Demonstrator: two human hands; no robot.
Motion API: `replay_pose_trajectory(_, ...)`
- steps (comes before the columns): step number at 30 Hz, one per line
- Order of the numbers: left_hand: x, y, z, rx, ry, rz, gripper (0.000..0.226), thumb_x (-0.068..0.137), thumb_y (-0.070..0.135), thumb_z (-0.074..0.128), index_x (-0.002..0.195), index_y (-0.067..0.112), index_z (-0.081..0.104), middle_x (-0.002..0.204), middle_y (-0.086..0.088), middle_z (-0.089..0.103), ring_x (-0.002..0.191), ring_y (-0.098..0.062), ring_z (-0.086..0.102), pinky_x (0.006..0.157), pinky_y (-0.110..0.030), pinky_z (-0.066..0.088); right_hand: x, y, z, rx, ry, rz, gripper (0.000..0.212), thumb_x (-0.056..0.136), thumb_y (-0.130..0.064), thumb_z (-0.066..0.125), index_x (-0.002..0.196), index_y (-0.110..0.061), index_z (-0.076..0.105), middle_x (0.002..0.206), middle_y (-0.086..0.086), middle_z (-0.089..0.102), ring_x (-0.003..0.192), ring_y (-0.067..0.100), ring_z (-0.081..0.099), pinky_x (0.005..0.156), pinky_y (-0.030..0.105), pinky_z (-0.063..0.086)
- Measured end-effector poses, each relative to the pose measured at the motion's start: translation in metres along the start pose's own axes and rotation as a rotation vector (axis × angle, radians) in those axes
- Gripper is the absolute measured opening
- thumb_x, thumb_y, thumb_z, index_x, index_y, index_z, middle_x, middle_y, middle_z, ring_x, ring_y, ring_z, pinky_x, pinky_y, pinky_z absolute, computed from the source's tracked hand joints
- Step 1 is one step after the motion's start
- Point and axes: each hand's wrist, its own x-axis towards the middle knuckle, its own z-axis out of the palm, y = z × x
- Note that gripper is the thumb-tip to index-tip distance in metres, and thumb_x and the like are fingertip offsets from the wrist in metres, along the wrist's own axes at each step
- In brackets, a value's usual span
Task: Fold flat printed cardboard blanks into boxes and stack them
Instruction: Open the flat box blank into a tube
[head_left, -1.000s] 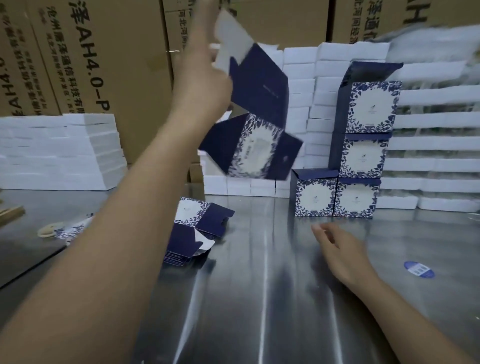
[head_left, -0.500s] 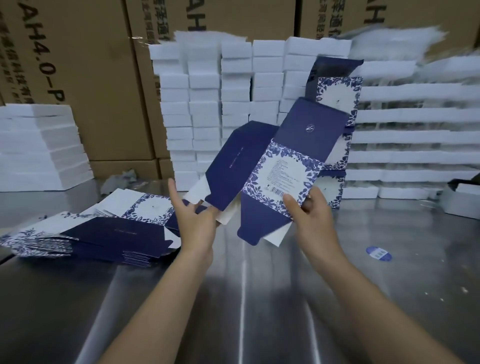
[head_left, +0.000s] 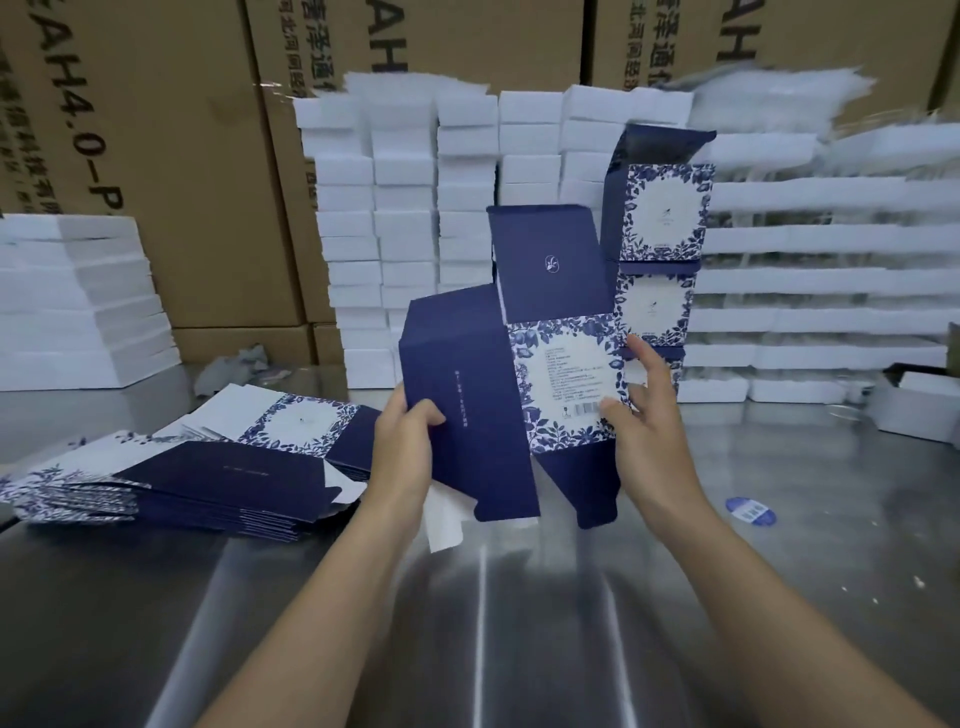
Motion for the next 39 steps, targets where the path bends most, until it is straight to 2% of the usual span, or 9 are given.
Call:
replay_pose_trajectory(4,-0.009,0.002,0.014,-0.049,-0.151,0.153,0.065,0.095,0.016,0.049,0.149,0.051,0.049,0.137,0.018,0.069,0.121,-0.007,0.068,0.103,-0.037,0.056,-0.008,-0.011,0.008,-0.042,-0.068,-0.039,0.053,0.108,-0.056,0.047,0.159,-0.048,0.037,0.149,-0.043,0.042,0.138,-0.025,0.033,0.127,0.03,0.026)
replay_pose_trajectory(10,-0.029,-0.01,0.043,0.286,-0.236,0.293,0.053,0.106,0.066,0.024,0.153,0.066,0.0,0.172,0.032,0.003,0.156,0.013,-0.002,0.134,-0.037,0.005,-0.032,-0.042,0.028,0.375,-0.524,0.181,0.077,0.086,-0.09,0.046,0.131,-0.034,0.073,0.13,-0.006,0.074,0.122,0.011,0.069,0.1,0.025,0.056)
replay_pose_trajectory(12,-0.034,-0.018,0.046,0.468,-0.132,0.337,0.052,0.104,0.072,0.017,0.152,0.073,-0.004,0.172,0.029,-0.013,0.154,0.011,-0.018,0.132,-0.036,-0.003,-0.04,-0.045,0.033,0.445,-0.61,0.242,0.067,0.082,-0.086,0.059,0.132,-0.043,0.072,0.142,-0.012,0.067,0.135,0.007,0.06,0.112,0.027,0.048)
replay_pose_trajectory(15,-0.031,-0.022,0.041,0.495,-0.078,0.361,0.05,0.101,0.077,0.023,0.148,0.08,0.006,0.17,0.031,-0.013,0.158,0.001,-0.014,0.125,-0.035,0.002,-0.041,-0.041,0.036,0.388,-0.599,0.263,0.055,0.086,-0.06,0.078,0.135,-0.038,0.07,0.139,-0.01,0.069,0.133,0.01,0.062,0.114,0.038,0.046)
replay_pose_trajectory(18,-0.023,-0.01,0.032,0.456,-0.087,0.336,0.06,0.096,0.075,0.052,0.146,0.081,0.018,0.169,0.03,-0.004,0.159,-0.005,0.002,0.119,-0.035,0.013,-0.031,-0.042,0.027,0.401,-0.408,0.29,0.039,0.088,-0.03,0.08,0.126,-0.021,0.075,0.123,0.004,0.078,0.115,0.025,0.074,0.092,0.038,0.062)
replay_pose_trajectory(23,-0.004,0.003,0.004,0.29,-0.156,0.131,0.106,0.063,0.073,0.087,0.152,0.068,0.03,0.162,0.018,0.04,0.144,0.0,0.04,0.123,-0.038,0.034,-0.011,-0.038,0.0,0.317,-0.216,0.255,0.019,0.091,-0.02,0.075,0.106,-0.01,0.082,0.11,0.015,0.08,0.1,0.035,0.078,0.079,0.042,0.066)
replay_pose_trajectory(26,0.002,0.003,-0.003,0.23,-0.212,0.03,0.115,0.055,0.058,0.1,0.149,0.065,0.034,0.145,0.003,0.064,0.129,-0.011,0.064,0.106,-0.03,0.049,-0.006,-0.033,-0.012,0.27,-0.221,0.248,0.014,0.094,-0.02,0.073,0.102,-0.014,0.083,0.11,0.015,0.08,0.095,0.033,0.079,0.076,0.038,0.065)
replay_pose_trajectory(32,-0.003,-0.001,0.003,0.307,-0.03,0.184,0.119,0.066,0.041,0.101,0.155,0.06,0.024,0.153,0.019,0.046,0.137,-0.007,0.05,0.115,-0.039,0.043,-0.004,-0.031,-0.012,0.087,-0.177,0.149,0.011,0.097,-0.026,0.073,0.1,-0.019,0.081,0.102,0.003,0.082,0.093,0.026,0.079,0.08,0.038,0.062)
replay_pose_trajectory(39,-0.019,-0.003,0.017,0.555,0.235,0.387,0.1,0.078,0.044,0.09,0.147,0.067,0.021,0.127,0.013,0.041,0.093,-0.005,0.048,0.072,-0.031,0.036,-0.022,-0.036,0.013,-0.258,-0.06,-0.094,0.027,0.099,-0.033,0.068,0.078,-0.016,0.07,0.074,-0.002,0.074,0.071,0.02,0.07,0.068,0.04,0.057)
